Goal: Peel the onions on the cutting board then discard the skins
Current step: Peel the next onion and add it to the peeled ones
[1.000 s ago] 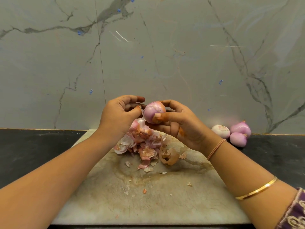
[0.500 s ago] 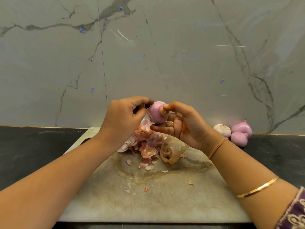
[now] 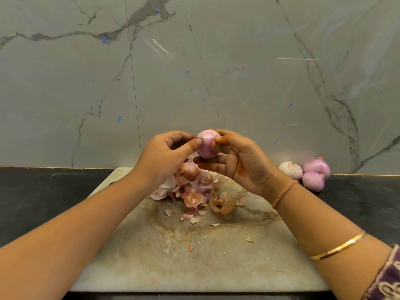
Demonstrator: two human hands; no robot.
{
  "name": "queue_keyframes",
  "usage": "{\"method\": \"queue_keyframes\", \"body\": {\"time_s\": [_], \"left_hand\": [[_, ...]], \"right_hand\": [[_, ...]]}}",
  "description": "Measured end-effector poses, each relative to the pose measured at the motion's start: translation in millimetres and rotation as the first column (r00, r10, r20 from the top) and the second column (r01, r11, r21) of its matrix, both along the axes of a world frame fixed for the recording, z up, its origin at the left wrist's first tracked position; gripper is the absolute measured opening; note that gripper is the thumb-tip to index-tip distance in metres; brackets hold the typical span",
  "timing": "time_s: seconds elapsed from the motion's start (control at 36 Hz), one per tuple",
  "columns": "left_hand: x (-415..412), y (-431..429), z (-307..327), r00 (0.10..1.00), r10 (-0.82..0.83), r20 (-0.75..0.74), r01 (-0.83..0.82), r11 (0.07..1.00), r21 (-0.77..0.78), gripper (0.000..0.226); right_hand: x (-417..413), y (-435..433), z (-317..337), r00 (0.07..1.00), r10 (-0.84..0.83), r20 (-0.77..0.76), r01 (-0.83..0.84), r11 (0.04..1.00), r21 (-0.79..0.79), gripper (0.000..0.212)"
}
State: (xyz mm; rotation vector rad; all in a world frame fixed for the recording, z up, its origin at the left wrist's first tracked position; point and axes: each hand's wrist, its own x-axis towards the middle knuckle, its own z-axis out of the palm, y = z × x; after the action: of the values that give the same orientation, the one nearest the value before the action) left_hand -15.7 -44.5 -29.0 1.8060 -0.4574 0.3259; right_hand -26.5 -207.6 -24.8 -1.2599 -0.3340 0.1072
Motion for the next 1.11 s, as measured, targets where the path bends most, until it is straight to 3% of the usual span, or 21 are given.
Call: {"method": "queue_keyframes", "body": {"time_s": [0.08,0.19,0.28,0.42,0.61,0.72,0.81,0.89,0.97,1.06,1.11], "left_hand": [[2.0,-0.7,0.4,0.994,-0.061,-0.094,0.049,0.991,-0.125,0.007],[1.5,-0.2,3.9,0.958,-0.178,-0.226,0.092,0.934,-0.345,0.008],[2.2,-0.4,4.9,0.942,-0.199,-0.269,0.073,0.906,-0.416,0.009],[2.7,-2.6,4.9,0.963,-0.119,-0.241,0.02,0.927,-0.375,0.013],[4.3,-2.9,3.7,0.988,0.023,-0.15,-0.052,0.979,-0.195,0.011],[4.3,-3.7,4.7,0.987,0.052,-0.151,-0.081,0.978,-0.195,0.014],[3.6,-3.9,6.4,0.98,0.038,-0.195,-0.087,0.965,-0.248,0.015],[3.7,-3.1,7.4,0.976,0.04,-0.216,-0.101,0.956,-0.276,0.015],[4.3,-2.2,7.2,0.976,0.063,-0.207,-0.116,0.96,-0.255,0.014],[5.0,-2.5,6.0,0.979,0.076,-0.19,-0.116,0.971,-0.209,0.011],[5.1,-2.7,5.6,0.98,0.077,-0.183,-0.113,0.974,-0.197,0.01]], "right_hand": [[0.6,0.4,0.0,1.0,-0.015,0.018,0.015,1.0,-0.007,0.024],[0.2,-0.1,1.9,1.0,-0.022,0.017,0.022,1.0,-0.006,0.026],[-0.6,-0.2,1.7,0.999,-0.032,0.021,0.032,0.999,-0.019,0.024],[-1.9,1.2,1.0,0.999,-0.039,0.037,0.041,0.998,-0.051,0.027],[-3.1,3.8,0.4,0.996,-0.055,0.076,0.063,0.992,-0.11,0.029],[-3.1,5.5,-0.6,0.98,-0.091,0.174,0.128,0.968,-0.218,0.027],[-1.7,7.7,-2.5,0.91,-0.151,0.387,0.302,0.88,-0.367,0.028],[-0.5,3.7,-2.7,0.796,-0.136,0.59,0.517,0.661,-0.544,0.049],[-2.6,-0.8,-1.7,0.714,-0.061,0.698,0.638,0.466,-0.612,0.074],[-2.5,0.5,-2.7,0.638,0.007,0.77,0.721,0.344,-0.601,0.071],[-2.0,2.4,-3.3,0.605,0.039,0.795,0.747,0.319,-0.584,0.061]]}}
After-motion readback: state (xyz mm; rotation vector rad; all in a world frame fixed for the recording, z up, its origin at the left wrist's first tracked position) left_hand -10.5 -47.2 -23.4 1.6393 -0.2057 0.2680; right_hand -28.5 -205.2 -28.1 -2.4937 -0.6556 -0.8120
